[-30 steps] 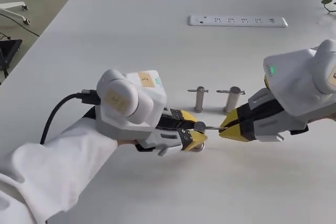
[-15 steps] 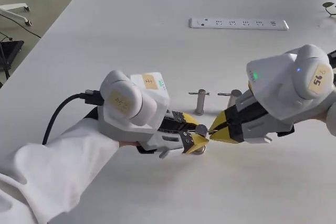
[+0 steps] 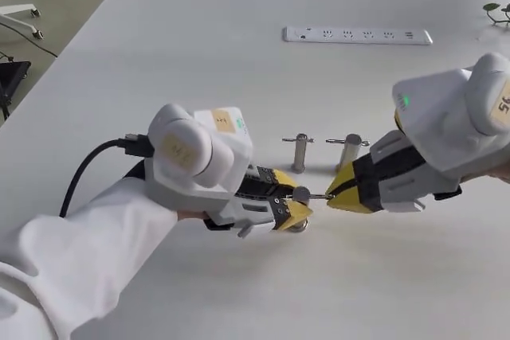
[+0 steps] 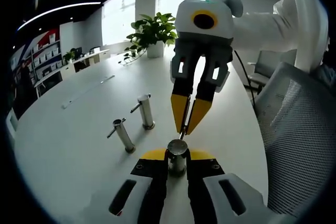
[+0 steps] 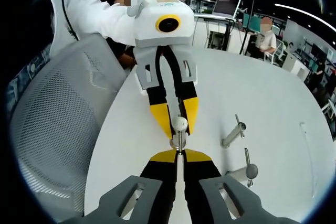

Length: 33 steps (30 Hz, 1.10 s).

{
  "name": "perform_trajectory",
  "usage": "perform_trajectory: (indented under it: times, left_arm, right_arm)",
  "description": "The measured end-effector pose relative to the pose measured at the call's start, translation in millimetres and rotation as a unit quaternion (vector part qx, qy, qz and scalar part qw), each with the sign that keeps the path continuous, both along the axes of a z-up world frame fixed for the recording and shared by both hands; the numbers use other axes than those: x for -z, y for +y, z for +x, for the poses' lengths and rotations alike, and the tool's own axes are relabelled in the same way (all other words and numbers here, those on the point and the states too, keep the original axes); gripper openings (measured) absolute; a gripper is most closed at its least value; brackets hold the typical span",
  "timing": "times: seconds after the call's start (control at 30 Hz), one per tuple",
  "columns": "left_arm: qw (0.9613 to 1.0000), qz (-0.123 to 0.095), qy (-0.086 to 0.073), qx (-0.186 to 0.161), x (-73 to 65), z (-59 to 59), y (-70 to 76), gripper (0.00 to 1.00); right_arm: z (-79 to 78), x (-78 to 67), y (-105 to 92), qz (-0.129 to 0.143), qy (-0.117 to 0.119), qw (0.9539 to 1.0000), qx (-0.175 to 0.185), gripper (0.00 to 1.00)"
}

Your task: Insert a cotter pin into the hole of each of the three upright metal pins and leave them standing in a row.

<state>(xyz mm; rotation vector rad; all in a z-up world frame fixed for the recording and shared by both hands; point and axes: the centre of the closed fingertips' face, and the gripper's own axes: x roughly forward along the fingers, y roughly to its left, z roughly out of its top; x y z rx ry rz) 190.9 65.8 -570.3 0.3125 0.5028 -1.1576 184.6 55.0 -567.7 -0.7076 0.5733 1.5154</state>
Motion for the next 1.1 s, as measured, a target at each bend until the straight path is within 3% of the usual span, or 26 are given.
perform_trajectory:
  times: [0.37, 0.7, 0.87, 0.97, 1.03, 1.1]
  left_arm:
    - [1.0000, 0.001, 0.001, 0.002, 0.4, 0.5, -0.1, 0.11]
    - [1.0000, 0.006, -0.002, 0.007, 0.7, 0.1, -0.7, 0.11]
    - [0.9999, 0.008, -0.002, 0.007, 1.9, 0.4, -0.4, 0.12]
    - [0.9999, 0.010, -0.001, 0.005, 3.1, 0.3, -0.6, 0.12]
    - [1.0000, 0.007, 0.007, -0.001, 3.1, 0.0, -0.4, 0.12]
    - [0.9999, 0.008, 0.005, -0.003, 3.1, 0.2, 1.4, 0.13]
  right_arm:
    - [1.2, 1.6, 11.7, -0.012, -0.001, 0.9998, -0.015, 0.00]
    - [-1.0, 0.2, 20.7, -0.030, -0.026, 0.9974, -0.060, 0.00]
    - [0.3, 0.2, 18.3, -0.029, -0.033, 0.9971, -0.062, 0.00]
    - [-2.0, -1.4, 18.8, -0.023, -0.026, 0.9977, -0.057, 0.00]
    - [-3.3, -1.3, 18.2, -0.024, -0.027, 0.9976, -0.058, 0.13]
    - [-2.2, -0.4, 15.4, -0.028, -0.031, 0.9977, -0.054, 0.19]
